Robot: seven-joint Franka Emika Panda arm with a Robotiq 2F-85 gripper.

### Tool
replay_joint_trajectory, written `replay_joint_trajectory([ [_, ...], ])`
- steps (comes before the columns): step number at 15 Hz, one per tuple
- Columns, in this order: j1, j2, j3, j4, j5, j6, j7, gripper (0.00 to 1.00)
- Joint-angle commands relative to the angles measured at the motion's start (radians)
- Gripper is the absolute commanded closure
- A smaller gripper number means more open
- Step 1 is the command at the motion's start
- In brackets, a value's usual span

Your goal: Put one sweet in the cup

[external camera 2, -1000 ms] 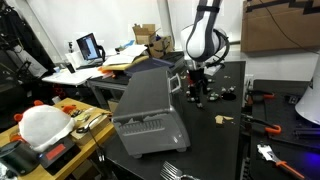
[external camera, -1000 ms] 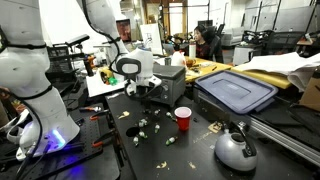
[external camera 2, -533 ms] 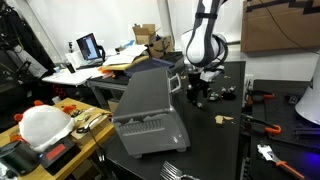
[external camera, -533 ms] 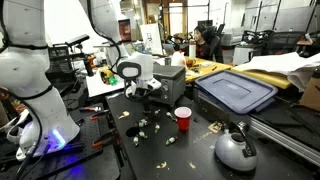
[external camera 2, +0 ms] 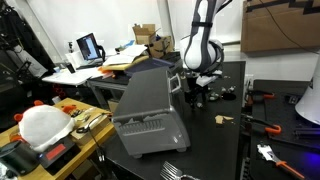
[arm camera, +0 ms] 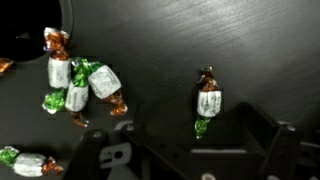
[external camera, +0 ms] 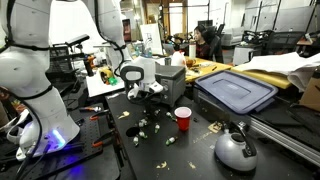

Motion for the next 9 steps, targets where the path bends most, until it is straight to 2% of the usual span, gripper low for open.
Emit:
replay_joint_trajectory([
  [1,0.012,0.003,-0.007,0.009,0.015,0.005,0.034,0.0],
  [2,0.015,0.001,-0.012,0.008,0.013,0.005,0.039,0.0],
  [3,0.02,0.001,-0.018,0.007,0.01,0.006,0.047,0.25],
  [4,0.024,0.001,-0.022,0.006,0.007,0.003,0.053,0.26],
  [9,0.049,-0.007,-0.046,-0.002,-0.002,-0.008,0.096,0.63],
])
